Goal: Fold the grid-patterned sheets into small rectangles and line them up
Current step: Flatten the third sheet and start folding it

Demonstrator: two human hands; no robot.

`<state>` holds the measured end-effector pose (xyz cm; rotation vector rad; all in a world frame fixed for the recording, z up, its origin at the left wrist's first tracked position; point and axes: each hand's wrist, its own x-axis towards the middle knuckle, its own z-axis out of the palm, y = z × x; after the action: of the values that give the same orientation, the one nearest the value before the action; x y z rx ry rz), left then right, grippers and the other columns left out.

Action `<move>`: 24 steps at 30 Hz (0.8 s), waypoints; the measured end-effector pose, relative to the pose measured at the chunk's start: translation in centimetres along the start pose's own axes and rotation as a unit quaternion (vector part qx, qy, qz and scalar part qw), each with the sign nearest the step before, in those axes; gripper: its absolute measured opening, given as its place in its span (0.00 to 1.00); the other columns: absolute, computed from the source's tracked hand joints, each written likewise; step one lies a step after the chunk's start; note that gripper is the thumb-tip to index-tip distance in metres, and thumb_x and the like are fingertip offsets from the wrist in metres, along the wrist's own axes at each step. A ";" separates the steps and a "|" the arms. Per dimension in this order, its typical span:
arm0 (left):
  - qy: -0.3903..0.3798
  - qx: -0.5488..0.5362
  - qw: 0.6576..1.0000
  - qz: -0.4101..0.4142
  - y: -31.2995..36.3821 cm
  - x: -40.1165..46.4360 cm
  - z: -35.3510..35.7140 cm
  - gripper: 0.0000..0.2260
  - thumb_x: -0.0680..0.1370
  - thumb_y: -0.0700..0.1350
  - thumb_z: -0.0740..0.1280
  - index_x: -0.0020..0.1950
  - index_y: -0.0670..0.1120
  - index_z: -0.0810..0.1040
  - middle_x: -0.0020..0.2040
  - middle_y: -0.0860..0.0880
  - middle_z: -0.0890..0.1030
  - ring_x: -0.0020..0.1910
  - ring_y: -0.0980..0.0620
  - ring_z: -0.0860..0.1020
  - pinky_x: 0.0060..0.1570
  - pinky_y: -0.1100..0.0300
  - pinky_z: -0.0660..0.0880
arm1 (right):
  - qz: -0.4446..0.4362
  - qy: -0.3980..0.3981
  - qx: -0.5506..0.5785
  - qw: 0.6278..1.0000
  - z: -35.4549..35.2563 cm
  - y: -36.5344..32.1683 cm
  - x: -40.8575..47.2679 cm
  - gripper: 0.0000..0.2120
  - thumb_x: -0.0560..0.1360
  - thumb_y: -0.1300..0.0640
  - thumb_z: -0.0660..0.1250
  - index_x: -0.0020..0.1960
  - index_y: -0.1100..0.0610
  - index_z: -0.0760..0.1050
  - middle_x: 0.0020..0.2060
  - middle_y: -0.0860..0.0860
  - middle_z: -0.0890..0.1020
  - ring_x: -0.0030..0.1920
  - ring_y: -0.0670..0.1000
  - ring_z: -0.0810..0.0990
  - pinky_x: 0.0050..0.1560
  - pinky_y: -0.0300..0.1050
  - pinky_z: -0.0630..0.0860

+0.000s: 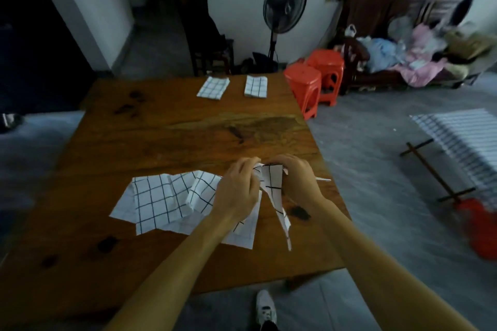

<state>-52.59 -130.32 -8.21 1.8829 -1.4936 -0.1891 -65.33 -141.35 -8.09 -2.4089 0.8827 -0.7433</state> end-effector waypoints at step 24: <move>0.019 0.011 0.999 0.050 3.9 5.1 -1.7 0.09 0.81 0.43 0.62 0.55 0.44 0.81 0.46 0.50 0.79 0.44 0.54 0.75 0.41 0.66 0.68 | 0.141 -0.020 0.300 0.943 -8.9 1.3 1.1 0.16 0.77 0.63 0.60 0.47 0.45 0.82 0.47 0.60 0.83 0.48 0.65 0.80 0.50 0.60 0.79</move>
<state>-53.16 -134.45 -3.10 1.8140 -1.5646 -0.0909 -70.71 -145.08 -1.88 -1.7156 0.8150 -0.7193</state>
